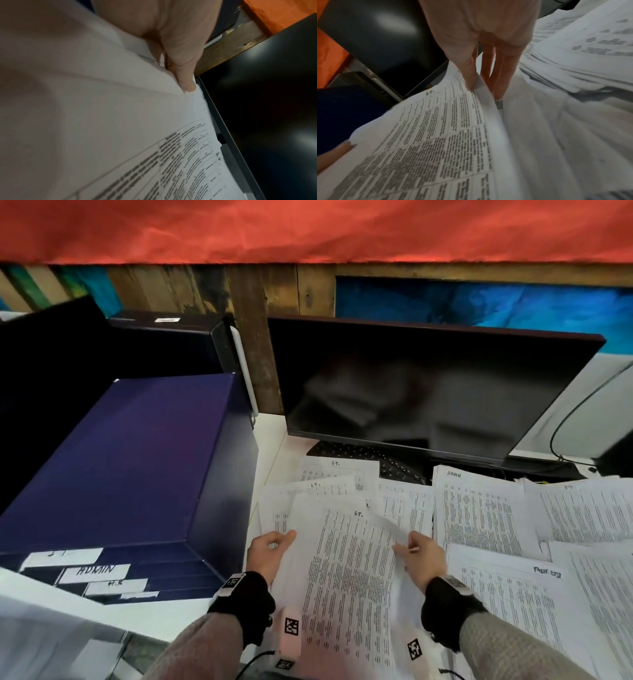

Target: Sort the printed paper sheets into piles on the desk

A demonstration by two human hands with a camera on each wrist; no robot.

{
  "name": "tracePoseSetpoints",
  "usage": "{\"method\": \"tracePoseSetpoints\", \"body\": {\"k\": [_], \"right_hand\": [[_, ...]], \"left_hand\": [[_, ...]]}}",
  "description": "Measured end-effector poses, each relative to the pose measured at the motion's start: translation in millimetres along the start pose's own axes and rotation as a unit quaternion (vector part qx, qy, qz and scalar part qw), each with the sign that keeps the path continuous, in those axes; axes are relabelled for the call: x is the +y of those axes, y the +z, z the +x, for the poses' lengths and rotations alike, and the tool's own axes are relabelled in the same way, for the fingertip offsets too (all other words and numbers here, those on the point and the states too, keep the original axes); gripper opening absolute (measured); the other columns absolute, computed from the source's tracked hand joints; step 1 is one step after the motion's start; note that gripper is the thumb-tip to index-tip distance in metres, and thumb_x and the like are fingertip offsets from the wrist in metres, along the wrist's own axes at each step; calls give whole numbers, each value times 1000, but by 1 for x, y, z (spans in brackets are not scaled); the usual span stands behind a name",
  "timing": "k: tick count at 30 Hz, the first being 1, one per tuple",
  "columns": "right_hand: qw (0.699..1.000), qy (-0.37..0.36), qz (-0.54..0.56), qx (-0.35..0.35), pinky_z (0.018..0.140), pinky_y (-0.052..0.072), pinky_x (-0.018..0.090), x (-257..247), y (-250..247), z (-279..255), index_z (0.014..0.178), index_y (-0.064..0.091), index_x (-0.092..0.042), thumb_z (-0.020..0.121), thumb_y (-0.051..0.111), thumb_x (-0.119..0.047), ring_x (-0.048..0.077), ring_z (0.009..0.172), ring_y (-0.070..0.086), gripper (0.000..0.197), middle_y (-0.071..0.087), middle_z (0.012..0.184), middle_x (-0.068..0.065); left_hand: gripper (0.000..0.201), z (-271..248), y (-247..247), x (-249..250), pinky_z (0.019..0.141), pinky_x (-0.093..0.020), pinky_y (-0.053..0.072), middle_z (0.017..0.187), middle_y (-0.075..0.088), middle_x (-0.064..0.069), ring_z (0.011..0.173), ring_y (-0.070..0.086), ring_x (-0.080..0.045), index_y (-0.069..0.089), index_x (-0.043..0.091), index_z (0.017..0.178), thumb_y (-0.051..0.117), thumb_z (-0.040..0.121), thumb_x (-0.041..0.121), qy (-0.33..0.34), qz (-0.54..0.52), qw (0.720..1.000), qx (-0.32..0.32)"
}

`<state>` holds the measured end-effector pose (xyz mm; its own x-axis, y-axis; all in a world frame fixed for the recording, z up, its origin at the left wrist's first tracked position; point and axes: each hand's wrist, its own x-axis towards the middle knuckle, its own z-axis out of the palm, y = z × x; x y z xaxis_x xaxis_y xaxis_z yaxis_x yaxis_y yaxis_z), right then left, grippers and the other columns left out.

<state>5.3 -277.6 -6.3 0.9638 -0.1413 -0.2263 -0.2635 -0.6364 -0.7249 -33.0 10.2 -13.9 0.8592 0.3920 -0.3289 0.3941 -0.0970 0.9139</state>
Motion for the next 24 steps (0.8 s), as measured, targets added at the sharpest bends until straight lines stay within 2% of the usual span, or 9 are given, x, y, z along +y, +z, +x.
{"method": "tracePoseSetpoints", "body": {"k": [5, 8, 9, 10, 12, 16, 18, 20, 24], "right_hand": [[993, -35, -105, -51, 51, 28, 22, 17, -16, -8, 57, 37, -27, 84, 68, -19, 11, 55, 38, 42, 40, 56, -8], [988, -35, -126, -78, 58, 35, 21, 24, -24, -8, 77, 55, -37, 87, 65, -18, 15, 70, 51, 25, 53, 67, -9], [991, -26, -108, -80, 64, 38, 22, 26, -25, -7, 92, 64, -30, 86, 65, -16, 17, 74, 54, 15, 59, 75, -5], [993, -19, -88, -82, 70, 40, 23, 27, -24, -6, 106, 67, -21, 86, 65, -14, 18, 79, 56, 21, 63, 83, 0], [994, -17, -56, -94, 75, 42, 25, 24, -20, -7, 118, 63, -12, 87, 66, -11, 20, 85, 59, 31, 64, 94, 5], [990, 0, 63, -130, 76, 48, 24, 11, -7, -12, 109, 65, -11, 85, 68, -13, 24, 95, 64, 24, 68, 102, 11], [984, 15, 122, -131, 86, 53, 40, 7, -1, -11, 101, 68, -8, 84, 69, -16, 29, 96, 65, 19, 70, 101, 14], [973, 38, 186, -134, 93, 50, 46, 3, 2, -12, 98, 69, -12, 84, 69, -15, 29, 97, 66, 14, 71, 100, 10], [965, 54, 227, -117, 92, 51, 41, 1, 6, -11, 96, 70, -18, 85, 67, -10, 23, 95, 66, 14, 72, 97, 1]], "left_hand": [[19, 8, -3, -8, 86, -34, 51, 84, 72, -2, 90, 66, -24, 64, 17, 68, 72, 83, 26, -4, 41, 999, 35], [17, 9, -5, -7, 81, -33, 51, 83, 70, -1, 84, 65, -24, 62, 16, 69, 71, 83, 21, 3, 64, 997, 36], [19, 7, -5, -4, 77, -30, 50, 82, 69, -1, 81, 63, -24, 60, 16, 68, 70, 83, 18, 8, 67, 997, 36], [20, 6, -6, -2, 73, -28, 48, 81, 68, -1, 79, 62, -22, 58, 16, 67, 70, 83, 16, 10, 74, 997, 36], [18, 4, -6, 1, 73, -27, 47, 83, 68, 0, 79, 62, -21, 58, 15, 69, 70, 83, 15, 17, 73, 997, 35], [14, 6, -9, -1, 83, -38, 54, 87, 72, 3, 86, 66, -22, 63, 13, 69, 74, 79, 15, -5, 25, 1000, 4], [13, 3, -9, 4, 82, -45, 54, 87, 73, -4, 84, 67, -29, 65, 9, 71, 76, 77, 11, -15, -21, 999, -18], [13, -2, -10, 10, 79, -45, 54, 86, 71, -11, 81, 65, -29, 61, 2, 76, 74, 77, 3, -20, -71, 997, -27], [18, -9, -14, 17, 71, -36, 56, 92, 70, -17, 80, 66, -29, 57, 0, 78, 75, 76, 0, -14, -121, 992, -32]]}}
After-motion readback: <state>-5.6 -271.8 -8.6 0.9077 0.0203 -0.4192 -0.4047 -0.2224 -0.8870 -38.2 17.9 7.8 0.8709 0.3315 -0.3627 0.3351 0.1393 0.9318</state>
